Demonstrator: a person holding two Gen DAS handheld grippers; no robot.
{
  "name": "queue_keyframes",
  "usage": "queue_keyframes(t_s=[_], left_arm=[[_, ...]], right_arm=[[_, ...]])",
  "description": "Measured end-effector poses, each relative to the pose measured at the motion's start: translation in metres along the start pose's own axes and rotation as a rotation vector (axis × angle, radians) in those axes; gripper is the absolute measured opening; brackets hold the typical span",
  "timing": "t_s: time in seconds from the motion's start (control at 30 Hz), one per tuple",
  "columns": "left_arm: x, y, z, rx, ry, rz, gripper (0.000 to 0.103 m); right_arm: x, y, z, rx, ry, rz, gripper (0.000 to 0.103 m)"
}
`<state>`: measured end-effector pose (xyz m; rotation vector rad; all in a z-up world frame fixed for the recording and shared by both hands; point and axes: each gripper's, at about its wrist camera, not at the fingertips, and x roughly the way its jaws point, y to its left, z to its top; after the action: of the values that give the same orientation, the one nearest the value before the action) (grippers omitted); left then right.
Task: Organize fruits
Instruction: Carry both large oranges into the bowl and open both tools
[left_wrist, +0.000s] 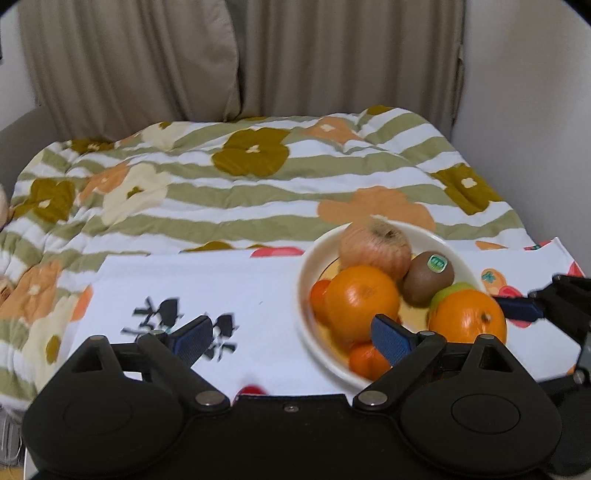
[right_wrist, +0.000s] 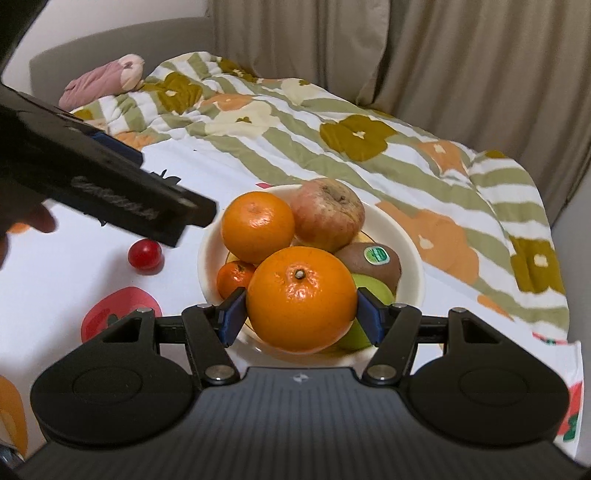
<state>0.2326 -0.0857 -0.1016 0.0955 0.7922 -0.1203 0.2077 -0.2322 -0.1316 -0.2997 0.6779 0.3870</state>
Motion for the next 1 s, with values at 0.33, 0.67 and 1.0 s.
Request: queue_keyframes(t_s=[0.33,0.67,1.0], left_arm=[[-0.020,0.023,-0.025,-0.089,0.016,0.033,0.095],[-0.039,0.025,-0.038,-0.109,-0.020,0.061,0.095],[-0.065,0.018,-0.046,-0.110,-0.057,0.054,0.095]], right_arm=[[0.016,0.015,0.002,-0.064,-0.010,0.026,0.078],[0.012,0.021,-0.005,-0.085,-0.009,-0.041,0.088],[-0.028,0.023,0.000,-0.057,-0.070,-0.094,0.101]])
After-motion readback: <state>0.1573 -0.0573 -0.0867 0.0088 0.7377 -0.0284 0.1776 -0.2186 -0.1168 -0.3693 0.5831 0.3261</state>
